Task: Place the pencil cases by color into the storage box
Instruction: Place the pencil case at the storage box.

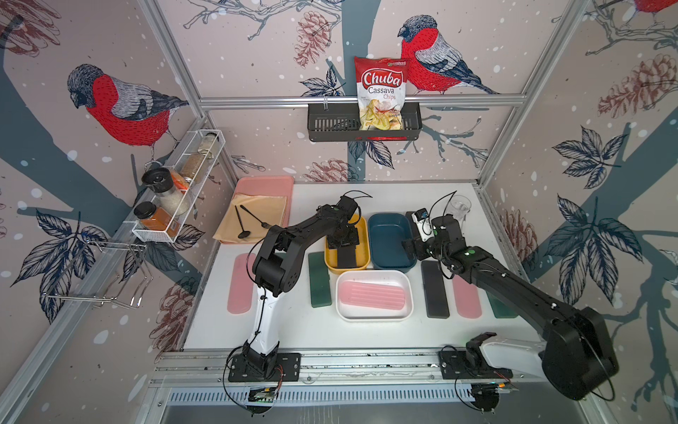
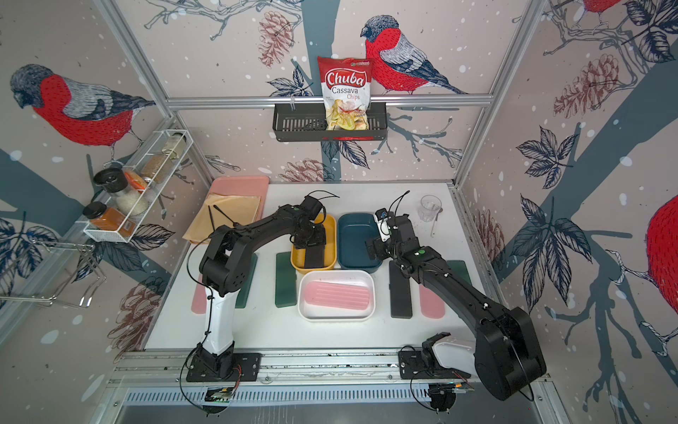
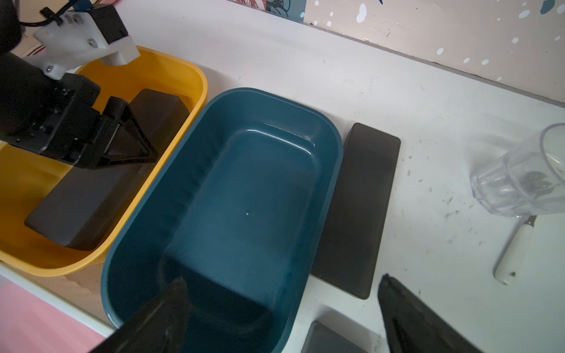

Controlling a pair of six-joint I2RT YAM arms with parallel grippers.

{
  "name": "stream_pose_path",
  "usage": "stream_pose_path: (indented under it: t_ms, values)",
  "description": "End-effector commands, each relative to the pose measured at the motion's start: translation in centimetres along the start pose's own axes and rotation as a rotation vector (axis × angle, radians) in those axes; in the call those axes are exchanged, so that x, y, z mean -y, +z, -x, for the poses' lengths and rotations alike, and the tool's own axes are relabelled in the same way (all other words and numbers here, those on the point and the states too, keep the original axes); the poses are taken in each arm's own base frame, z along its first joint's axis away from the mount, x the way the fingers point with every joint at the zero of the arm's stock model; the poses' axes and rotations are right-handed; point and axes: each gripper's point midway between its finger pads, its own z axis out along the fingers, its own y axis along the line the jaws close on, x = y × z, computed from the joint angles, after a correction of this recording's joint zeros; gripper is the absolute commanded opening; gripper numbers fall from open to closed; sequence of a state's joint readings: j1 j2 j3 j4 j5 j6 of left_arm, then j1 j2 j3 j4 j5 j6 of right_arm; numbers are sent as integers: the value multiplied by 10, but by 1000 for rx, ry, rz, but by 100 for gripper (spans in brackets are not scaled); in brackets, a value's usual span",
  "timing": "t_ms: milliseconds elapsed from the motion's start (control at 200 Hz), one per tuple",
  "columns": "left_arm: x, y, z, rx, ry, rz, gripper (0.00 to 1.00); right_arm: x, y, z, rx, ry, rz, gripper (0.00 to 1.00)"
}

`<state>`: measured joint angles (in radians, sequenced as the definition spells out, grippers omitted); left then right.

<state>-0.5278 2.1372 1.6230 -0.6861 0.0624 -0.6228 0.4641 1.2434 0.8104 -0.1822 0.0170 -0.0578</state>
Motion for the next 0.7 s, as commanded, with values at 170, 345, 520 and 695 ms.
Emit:
stream_pose_path:
  t_ms: [170,345,520,695]
  values:
    - [2,8,3,-3,10,15,61,5,0,4,15,-3,-9,100]
    - [1,11,1,-13,13,30,72,7,1,3,13,4,-10,100]
    - [-1,12,0,-19,18,42,81,10,1,3,13,22,-14,100]
    - [-2,10,-1,-18,22,52,87,12,2,0,4,36,-20,100]
